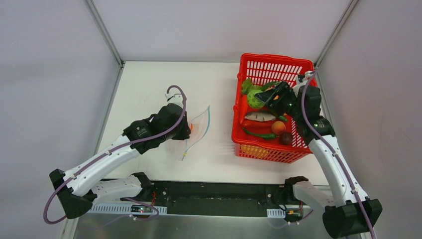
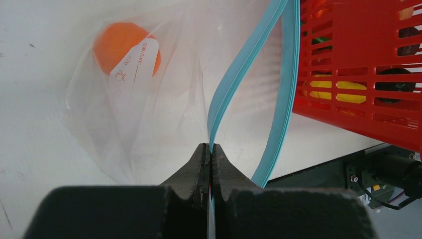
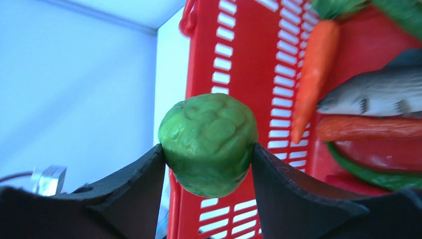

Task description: Place the food in the zip-top bag and seal the zipper

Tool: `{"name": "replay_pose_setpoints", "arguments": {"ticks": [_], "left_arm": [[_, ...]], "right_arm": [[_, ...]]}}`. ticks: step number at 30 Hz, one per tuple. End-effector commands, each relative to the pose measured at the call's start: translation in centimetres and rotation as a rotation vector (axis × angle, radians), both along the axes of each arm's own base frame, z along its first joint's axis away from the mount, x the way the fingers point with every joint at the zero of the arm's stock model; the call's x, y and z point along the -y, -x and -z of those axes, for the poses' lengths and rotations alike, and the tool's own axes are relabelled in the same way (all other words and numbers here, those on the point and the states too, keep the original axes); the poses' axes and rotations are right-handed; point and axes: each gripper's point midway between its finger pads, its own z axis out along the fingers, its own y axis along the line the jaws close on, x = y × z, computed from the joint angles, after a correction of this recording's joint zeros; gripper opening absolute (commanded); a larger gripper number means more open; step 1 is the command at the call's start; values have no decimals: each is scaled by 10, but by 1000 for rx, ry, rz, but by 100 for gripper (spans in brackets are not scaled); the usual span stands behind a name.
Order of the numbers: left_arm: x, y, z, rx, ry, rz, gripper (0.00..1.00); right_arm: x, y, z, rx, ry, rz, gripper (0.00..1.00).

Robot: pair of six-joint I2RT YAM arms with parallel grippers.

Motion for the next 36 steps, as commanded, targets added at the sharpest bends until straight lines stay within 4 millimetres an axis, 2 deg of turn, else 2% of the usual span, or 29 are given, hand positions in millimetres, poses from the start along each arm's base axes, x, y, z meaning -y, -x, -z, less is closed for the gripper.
{"name": "replay_pose_setpoints", "arguments": {"ticks": [1, 4, 7, 13, 16, 21, 29, 34, 36], "left_arm": [[6, -6, -22, 37, 58, 0, 0], [7, -6, -25, 42, 68, 0, 0], [8, -6, -26, 42, 72, 4, 0], [12, -5, -27, 36, 90, 11, 0], [13, -5, -28, 36, 100, 11, 0], [16, -6, -31, 37, 112, 15, 0], [18, -2, -33, 30, 129, 33, 0], [13, 0, -37, 44, 135, 24, 0], [11, 1, -39, 51, 137, 18, 0]], "right_arm": [[-41, 28, -38, 81, -155, -258, 39], [-63, 49, -53, 123, -177, -396, 39], [-88, 67, -57, 159, -146, -488, 39], [-128, 93, -46, 150, -94, -639, 39], [-142, 100, -40, 165, -63, -669, 38], [-161, 104, -31, 172, 0, -696, 38], [-193, 96, -19, 228, 140, -627, 38], [-193, 75, -1, 225, 243, -513, 38], [-193, 73, 7, 219, 269, -511, 41]]}}
